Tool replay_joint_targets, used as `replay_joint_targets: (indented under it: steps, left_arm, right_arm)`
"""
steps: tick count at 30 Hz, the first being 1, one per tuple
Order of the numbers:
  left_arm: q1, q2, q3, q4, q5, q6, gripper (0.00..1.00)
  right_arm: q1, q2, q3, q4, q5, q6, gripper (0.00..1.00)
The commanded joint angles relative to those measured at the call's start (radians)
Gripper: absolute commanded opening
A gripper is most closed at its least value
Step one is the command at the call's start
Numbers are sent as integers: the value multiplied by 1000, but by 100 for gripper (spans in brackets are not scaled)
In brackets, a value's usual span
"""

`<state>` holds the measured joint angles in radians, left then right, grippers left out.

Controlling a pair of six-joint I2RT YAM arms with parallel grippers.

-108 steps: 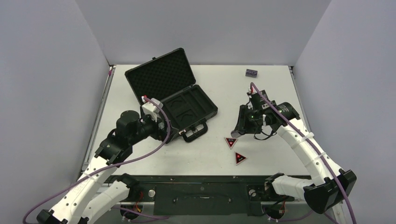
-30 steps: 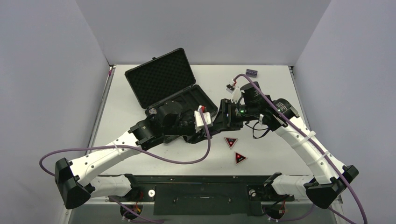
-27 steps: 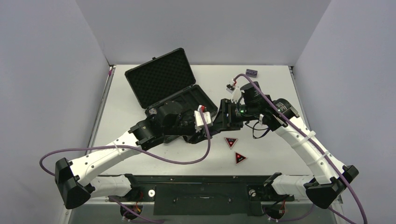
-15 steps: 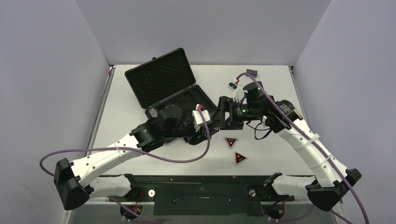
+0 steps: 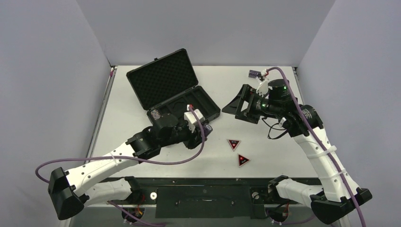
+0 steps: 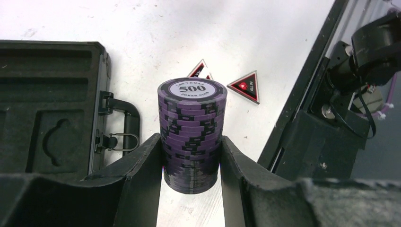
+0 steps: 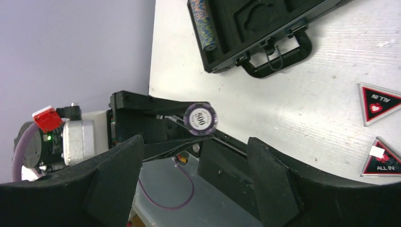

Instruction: Pack up texas hold em set

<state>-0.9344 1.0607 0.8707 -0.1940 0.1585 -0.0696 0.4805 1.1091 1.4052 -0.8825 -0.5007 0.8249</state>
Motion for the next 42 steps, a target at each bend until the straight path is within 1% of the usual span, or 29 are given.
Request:
replay_joint_targets:
  steps: [1, 3, 4, 9, 10, 11, 13, 17, 23, 28, 30, 34, 39, 42]
  left_arm:
    - [2, -64, -18, 177, -102, -93, 0]
    - [2, -79, -32, 178, -189, -109, 0]
    - [3, -92, -37, 208, -250, -119, 0]
    - [28, -107, -32, 200, -441, -228, 0]
    - [32, -104, -26, 157, -526, -266, 0]
    - [35, -97, -13, 138, -567, -285, 0]
    - [51, -85, 9, 85, -694, -319, 0]
    - [95, -62, 51, 5, -779, -365, 0]
    - [230, -6, 106, -114, -788, -507, 0]
    - [311, 88, 184, -195, -797, -557, 0]
    - [346, 124, 208, -221, -770, -583, 0]
    - [393, 198, 245, -245, -703, -643, 0]
    - [428, 294, 300, -301, -681, -739, 0]
    - [453, 368, 322, -327, -636, -790, 0]
  right_arm:
    - [-60, -24, -16, 38, 4, 19, 75]
    - [-75, -23, -15, 25, 8, 14, 75]
    - [-81, -21, -14, 12, 14, 13, 75]
    - [-120, -21, -30, -25, 34, 14, 73]
    - [-125, -21, -34, -29, 35, 15, 73]
    - [-135, -20, -42, -31, 34, 14, 73]
    - [-149, -19, -55, -34, 31, 4, 73]
    - [-179, 0, -63, -63, 24, -29, 71]
    - [-228, 10, -81, -101, 13, -78, 70]
    - [-255, 25, -100, -138, -2, -121, 70]
    - [-259, 33, -100, -151, 5, -135, 70]
    - [-261, 43, -113, -153, 11, -134, 70]
    - [-263, 50, -128, -147, 4, -134, 69]
    - [-263, 48, -128, -153, 8, -144, 69]
